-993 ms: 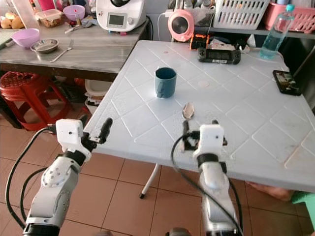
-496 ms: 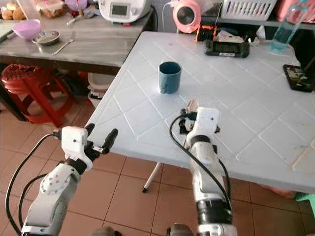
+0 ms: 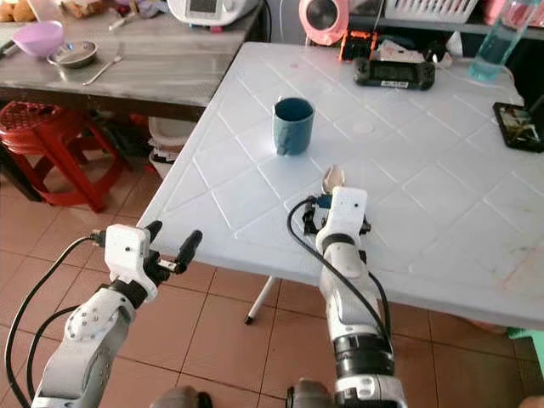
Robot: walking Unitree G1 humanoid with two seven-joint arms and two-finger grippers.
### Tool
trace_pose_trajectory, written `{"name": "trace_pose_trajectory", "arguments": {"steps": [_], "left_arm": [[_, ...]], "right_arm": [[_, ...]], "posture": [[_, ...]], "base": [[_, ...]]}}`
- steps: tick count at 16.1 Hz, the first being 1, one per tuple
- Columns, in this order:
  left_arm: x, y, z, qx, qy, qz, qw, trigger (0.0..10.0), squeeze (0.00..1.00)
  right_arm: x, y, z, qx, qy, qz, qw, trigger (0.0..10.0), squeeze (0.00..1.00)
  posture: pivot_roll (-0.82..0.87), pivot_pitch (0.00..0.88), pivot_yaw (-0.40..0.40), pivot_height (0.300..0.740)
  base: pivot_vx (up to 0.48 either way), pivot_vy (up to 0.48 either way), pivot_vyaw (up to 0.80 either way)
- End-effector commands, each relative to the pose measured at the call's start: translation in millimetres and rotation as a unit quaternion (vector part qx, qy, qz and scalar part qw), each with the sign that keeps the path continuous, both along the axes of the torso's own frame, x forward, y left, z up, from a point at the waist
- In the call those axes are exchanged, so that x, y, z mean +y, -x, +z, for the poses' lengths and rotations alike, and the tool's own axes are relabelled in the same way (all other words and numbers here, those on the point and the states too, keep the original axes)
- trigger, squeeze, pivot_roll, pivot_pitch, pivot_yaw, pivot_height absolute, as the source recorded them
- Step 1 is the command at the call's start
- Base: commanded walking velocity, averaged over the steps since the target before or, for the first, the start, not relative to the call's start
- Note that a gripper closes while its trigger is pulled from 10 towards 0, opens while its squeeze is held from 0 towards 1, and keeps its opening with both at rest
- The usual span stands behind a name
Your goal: Setting the table
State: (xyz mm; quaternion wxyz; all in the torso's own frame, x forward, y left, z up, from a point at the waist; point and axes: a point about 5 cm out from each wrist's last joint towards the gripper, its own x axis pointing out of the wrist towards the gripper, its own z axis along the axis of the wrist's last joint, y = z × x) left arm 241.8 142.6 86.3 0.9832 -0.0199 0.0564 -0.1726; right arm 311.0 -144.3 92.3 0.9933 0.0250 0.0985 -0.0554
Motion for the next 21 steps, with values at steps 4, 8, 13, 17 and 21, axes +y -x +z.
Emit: {"name": "trace_pose_trajectory", "arguments": {"steps": [4, 8, 13, 17, 21], "left_arm": [[4.2, -1.2, -0.7, 0.008, -0.013, -0.001, 1.000, 10.0, 0.00], [4.5, 0.3, -2.6, 0.015, -0.014, -0.003, 1.000, 10.0, 0.00], [3.1, 0.8, -3.7, 0.023, -0.016, -0.015, 0.999, 10.0, 0.00], [0.8, 0.9, -3.7, 0.028, -0.017, -0.022, 0.999, 10.0, 0.00], [0.1, 1.0, -3.9, 0.033, -0.019, -0.026, 0.999, 10.0, 0.00]], "right_arm": [[2.2, -9.2, -5.6, 0.045, 0.003, 0.023, 0.999, 0.0, 0.00], [-1.9, -7.5, -12.1, 0.076, -0.006, 0.016, 0.997, 0.0, 0.00], [4.8, -1.1, -2.5, 0.062, -0.008, 0.019, 0.998, 0.2, 0.00], [4.1, 3.3, 0.2, 0.067, -0.021, 0.003, 0.998, 4.5, 0.00], [2.7, 11.7, -5.9, 0.090, -0.053, -0.010, 0.994, 3.3, 0.00]], "posture": [[0.02, 0.095, 0.041, 0.740], [0.02, 0.093, 0.037, 0.740], [0.01, 0.092, 0.040, 0.740], [0.01, 0.089, 0.039, 0.740], [0.01, 0.083, 0.039, 0.740]], "base": [[0.000, 0.000, 0.00], [0.000, 0.000, 0.00], [0.000, 0.000, 0.00], [0.000, 0.000, 0.00], [0.000, 0.000, 0.00]]}}
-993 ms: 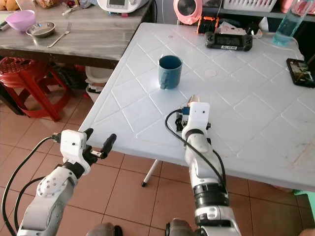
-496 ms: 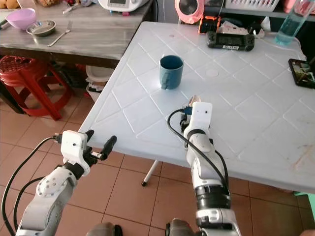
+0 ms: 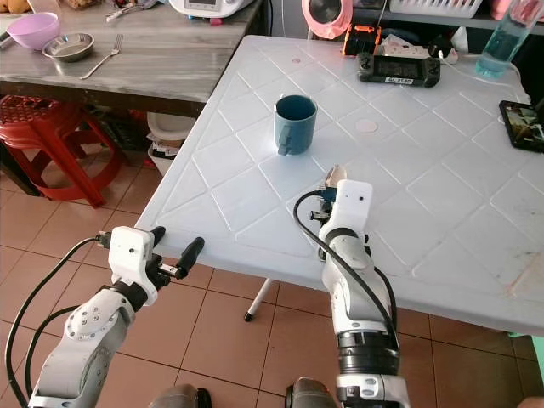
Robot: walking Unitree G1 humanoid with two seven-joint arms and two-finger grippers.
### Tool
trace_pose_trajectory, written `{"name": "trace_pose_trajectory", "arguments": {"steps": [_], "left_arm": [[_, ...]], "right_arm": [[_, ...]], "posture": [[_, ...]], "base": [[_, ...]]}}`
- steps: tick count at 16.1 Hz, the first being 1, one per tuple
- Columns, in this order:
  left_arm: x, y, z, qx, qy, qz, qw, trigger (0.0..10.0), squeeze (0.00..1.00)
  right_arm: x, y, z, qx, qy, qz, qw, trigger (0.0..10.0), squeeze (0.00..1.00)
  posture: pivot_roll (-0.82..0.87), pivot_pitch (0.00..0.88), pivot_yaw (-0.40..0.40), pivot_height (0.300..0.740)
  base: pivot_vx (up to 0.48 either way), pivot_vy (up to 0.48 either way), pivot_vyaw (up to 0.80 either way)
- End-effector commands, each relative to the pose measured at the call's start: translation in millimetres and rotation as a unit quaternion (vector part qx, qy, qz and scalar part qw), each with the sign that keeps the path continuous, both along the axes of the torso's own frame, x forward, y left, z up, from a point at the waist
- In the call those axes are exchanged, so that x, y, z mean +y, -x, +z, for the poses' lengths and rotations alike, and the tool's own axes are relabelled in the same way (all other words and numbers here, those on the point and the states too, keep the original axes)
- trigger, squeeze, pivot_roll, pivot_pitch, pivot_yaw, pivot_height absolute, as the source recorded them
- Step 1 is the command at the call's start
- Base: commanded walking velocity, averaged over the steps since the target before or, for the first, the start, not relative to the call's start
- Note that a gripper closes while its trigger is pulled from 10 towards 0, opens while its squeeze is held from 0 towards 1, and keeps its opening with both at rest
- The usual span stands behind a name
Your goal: Setting the table
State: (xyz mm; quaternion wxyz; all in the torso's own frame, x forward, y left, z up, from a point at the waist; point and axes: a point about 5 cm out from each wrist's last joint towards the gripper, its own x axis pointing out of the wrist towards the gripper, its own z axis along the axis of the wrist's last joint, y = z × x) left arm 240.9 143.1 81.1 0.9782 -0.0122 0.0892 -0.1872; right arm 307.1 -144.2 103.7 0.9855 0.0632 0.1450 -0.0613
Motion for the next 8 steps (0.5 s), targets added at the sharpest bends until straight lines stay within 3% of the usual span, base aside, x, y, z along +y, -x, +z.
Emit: {"name": "trace_pose_trajectory", "arguments": {"steps": [1, 3, 8], "left_arm": [[-0.6, -0.2, 1.2, 0.003, -0.006, -0.010, 1.000, 10.0, 0.00], [-1.5, -1.2, 0.8, 0.005, -0.007, -0.015, 1.000, 10.0, 0.00], [-2.0, -2.8, -0.3, 0.009, -0.010, -0.019, 1.000, 10.0, 0.00]], "right_arm": [[1.6, 8.7, -18.9, 0.049, -0.015, -0.002, 0.999, 2.9, 0.00], [-1.0, 10.8, -23.2, 0.063, -0.031, -0.009, 0.998, 0.3, 0.00], [-7.3, 10.8, -28.4, 0.079, -0.044, -0.019, 0.996, 0.0, 0.00]], "posture": [[0.01, 0.081, 0.040, 0.740], [0.01, 0.078, 0.041, 0.740], [0.01, 0.069, 0.039, 0.740]], "base": [[0.000, 0.000, 0.00], [0.000, 0.000, 0.00], [0.000, 0.000, 0.00]]}}
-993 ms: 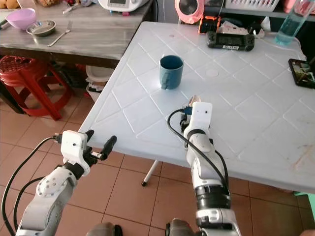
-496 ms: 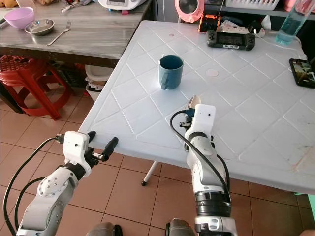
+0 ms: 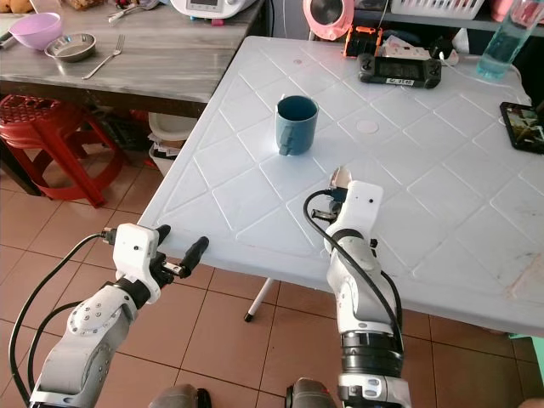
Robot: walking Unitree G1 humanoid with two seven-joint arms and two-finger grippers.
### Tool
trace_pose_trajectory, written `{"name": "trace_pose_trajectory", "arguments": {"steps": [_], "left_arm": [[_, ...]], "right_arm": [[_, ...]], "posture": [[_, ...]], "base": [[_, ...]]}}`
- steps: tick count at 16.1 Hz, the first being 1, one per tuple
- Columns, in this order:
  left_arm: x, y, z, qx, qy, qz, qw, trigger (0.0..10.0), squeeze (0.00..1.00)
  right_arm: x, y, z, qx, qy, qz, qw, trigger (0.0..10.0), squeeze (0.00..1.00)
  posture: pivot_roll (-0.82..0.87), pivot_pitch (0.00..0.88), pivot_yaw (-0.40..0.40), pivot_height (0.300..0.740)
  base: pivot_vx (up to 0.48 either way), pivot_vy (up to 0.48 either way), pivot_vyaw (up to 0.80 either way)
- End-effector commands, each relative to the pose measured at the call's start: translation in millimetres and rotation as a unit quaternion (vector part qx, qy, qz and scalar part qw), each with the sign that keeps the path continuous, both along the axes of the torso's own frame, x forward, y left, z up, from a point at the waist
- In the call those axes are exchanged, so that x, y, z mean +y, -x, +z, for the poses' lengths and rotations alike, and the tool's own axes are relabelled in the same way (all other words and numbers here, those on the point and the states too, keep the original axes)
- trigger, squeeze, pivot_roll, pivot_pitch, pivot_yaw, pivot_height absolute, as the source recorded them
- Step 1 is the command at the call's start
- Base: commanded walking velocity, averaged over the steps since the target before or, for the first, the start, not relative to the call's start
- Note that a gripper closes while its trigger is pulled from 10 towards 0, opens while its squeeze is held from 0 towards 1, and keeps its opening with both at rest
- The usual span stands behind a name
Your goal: Setting the table
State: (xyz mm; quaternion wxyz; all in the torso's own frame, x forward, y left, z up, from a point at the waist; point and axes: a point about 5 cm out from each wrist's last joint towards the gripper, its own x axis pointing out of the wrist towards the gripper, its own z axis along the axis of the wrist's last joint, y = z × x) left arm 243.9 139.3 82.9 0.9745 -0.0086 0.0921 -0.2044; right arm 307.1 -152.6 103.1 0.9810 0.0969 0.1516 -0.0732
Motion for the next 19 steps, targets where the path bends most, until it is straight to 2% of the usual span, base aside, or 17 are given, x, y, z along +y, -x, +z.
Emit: {"name": "trace_pose_trajectory", "arguments": {"steps": [1, 3, 5, 6, 7, 8, 9, 11, 13, 14, 15, 17, 19], "left_arm": [[1.5, 0.0, -2.2, 0.007, -0.008, -0.001, 1.000, 10.0, 0.00], [1.2, 0.2, -2.3, 0.007, -0.008, -0.002, 1.000, 10.0, 0.00], [0.9, 0.2, -2.3, 0.006, -0.008, -0.003, 1.000, 10.0, 0.00], [1.1, 0.4, -2.7, 0.006, -0.007, -0.001, 1.000, 10.0, 0.00], [1.2, 0.6, -3.1, 0.006, -0.006, 0.001, 1.000, 10.0, 0.00], [3.1, -2.0, -1.7, -0.002, -0.002, 0.016, 1.000, 10.0, 0.00], [4.1, -3.7, -1.0, -0.005, 0.001, 0.023, 1.000, 10.0, 0.00], [8.5, -9.4, -0.5, -0.009, 0.001, 0.052, 0.999, 10.0, 0.00], [9.8, -12.4, 0.3, -0.008, 0.012, 0.066, 0.998, 10.0, 0.00], [9.8, -15.0, 0.5, -0.012, 0.011, 0.069, 0.998, 10.0, 0.00], [8.7, -18.4, 0.5, -0.013, 0.016, 0.072, 0.997, 10.0, 0.00], [6.1, -21.3, 0.9, -0.016, 0.020, 0.071, 0.997, 10.0, 0.00], [2.4, -24.1, 1.7, -0.021, 0.022, 0.066, 0.997, 10.0, 0.00]], "right_arm": [[0.4, 10.6, -28.7, 0.075, -0.019, -0.004, 0.997, 0.0, 0.00], [-0.7, 10.9, -29.0, 0.075, -0.031, -0.015, 0.997, 0.0, 0.00], [-4.6, 10.1, -26.5, 0.061, -0.069, -0.051, 0.994, 0.0, 0.00], [-7.1, 8.5, -18.5, 0.026, -0.077, -0.061, 0.995, 0.0, 0.00], [-7.8, 8.0, -14.5, 0.009, -0.072, -0.059, 0.996, 0.0, 0.00], [-11.6, 9.0, -0.3, -0.042, -0.013, -0.049, 0.998, 0.0, 0.00], [-13.2, 11.1, 4.3, -0.060, -0.003, -0.053, 0.997, 0.0, 0.00], [-19.8, 22.0, 5.8, -0.079, -0.023, -0.075, 0.994, 0.0, 0.00], [-22.5, 29.1, 9.8, -0.103, -0.003, -0.064, 0.993, 0.0, 0.00], [-24.9, 35.5, 11.3, -0.117, -0.011, -0.068, 0.991, 2.8, 0.00], [-29.6, 40.5, 13.7, -0.130, -0.005, -0.075, 0.989, 10.0, 0.00], [-30.9, 41.4, 17.1, -0.140, 0.011, -0.072, 0.987, 10.0, 0.00], [-29.3, 37.8, 18.5, -0.142, 0.002, -0.074, 0.987, 10.0, 0.00]], "posture": [[0.01, 0.068, 0.038, 0.740], [0.01, 0.065, 0.039, 0.740], [0.01, 0.062, 0.039, 0.740], [0.01, 0.051, 0.039, 0.740], [0.01, 0.048, 0.040, 0.740], [0.01, 0.041, 0.035, 0.740], [0.00, 0.031, 0.032, 0.740], [0.00, 0.021, 0.030, 0.740], [-0.01, 0.017, 0.029, 0.740], [-0.02, 0.008, 0.031, 0.740], [-0.03, 0.000, 0.032, 0.740], [-0.04, 0.000, 0.032, 0.740], [-0.04, 0.000, 0.033, 0.740]], "base": [[0.000, 0.000, 0.00], [0.000, 0.000, 0.00], [0.000, 0.000, 0.00], [0.000, 0.000, 0.00], [0.000, 0.000, 0.00], [0.000, 0.000, 0.00], [0.000, 0.000, 0.00], [0.000, 0.000, 0.00], [0.000, 0.000, 0.00], [0.000, 0.000, 0.00], [0.000, 0.000, 0.00], [0.000, 0.000, 0.00], [0.000, 0.139, 0.00]]}}
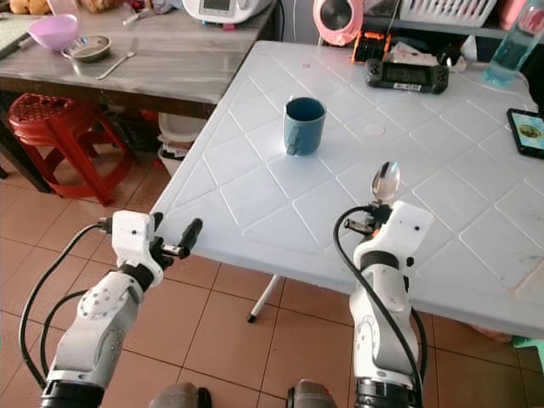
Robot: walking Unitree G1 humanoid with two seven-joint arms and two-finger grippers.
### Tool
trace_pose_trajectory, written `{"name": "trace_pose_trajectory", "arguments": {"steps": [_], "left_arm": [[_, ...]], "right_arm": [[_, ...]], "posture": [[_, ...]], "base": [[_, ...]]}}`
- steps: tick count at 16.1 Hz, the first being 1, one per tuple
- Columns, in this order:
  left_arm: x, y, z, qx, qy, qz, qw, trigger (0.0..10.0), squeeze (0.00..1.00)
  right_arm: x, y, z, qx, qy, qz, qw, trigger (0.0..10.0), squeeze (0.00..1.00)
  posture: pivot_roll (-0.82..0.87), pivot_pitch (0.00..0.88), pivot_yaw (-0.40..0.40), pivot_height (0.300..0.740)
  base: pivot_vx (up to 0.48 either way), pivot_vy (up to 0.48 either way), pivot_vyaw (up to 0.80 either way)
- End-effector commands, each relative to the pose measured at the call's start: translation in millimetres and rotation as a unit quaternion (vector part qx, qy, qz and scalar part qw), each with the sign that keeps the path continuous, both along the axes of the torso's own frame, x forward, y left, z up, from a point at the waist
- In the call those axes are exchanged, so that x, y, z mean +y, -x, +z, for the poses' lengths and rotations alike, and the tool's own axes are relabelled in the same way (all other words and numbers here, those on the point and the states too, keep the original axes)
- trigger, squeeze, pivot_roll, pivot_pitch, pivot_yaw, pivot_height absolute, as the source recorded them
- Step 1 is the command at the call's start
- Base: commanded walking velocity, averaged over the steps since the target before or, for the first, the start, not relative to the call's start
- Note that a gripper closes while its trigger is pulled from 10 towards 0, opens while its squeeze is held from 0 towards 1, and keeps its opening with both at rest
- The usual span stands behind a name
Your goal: Setting the table
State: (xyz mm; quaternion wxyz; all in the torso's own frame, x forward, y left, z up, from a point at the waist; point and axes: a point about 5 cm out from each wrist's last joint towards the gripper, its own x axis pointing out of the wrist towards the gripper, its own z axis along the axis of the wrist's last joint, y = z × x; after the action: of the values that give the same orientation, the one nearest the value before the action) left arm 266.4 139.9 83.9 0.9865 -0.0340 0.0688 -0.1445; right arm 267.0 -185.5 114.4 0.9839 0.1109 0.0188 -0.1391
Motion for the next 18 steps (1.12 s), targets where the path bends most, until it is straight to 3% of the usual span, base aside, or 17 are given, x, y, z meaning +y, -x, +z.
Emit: {"name": "trace_pose_trajectory", "arguments": {"steps": [1, 5, 18], "left_arm": [[1.5, -1.8, 0.7, -0.004, -0.002, 0.001, 1.000, 10.0, 0.00], [1.5, -3.3, 0.4, -0.007, 0.002, 0.005, 1.000, 10.0, 0.00], [3.0, -9.4, 5.5, -0.024, 0.001, 0.003, 1.000, 10.0, 0.00]], "right_arm": [[3.9, -2.8, 7.7, -0.018, -0.003, 0.007, 1.000, 10.0, 0.00], [4.4, -4.2, 5.9, -0.016, 0.001, 0.009, 1.000, 10.0, 0.00], [9.1, -5.4, 4.0, -0.015, 0.007, 0.017, 1.000, 10.0, 0.00]], "posture": [[-0.04, 0.000, 0.033, 0.740], [-0.04, 0.000, 0.029, 0.740], [-0.04, 0.000, 0.029, 0.740]], "base": [[0.000, 0.285, -0.64], [0.000, 0.299, -0.61], [0.000, 0.391, 0.00]]}}
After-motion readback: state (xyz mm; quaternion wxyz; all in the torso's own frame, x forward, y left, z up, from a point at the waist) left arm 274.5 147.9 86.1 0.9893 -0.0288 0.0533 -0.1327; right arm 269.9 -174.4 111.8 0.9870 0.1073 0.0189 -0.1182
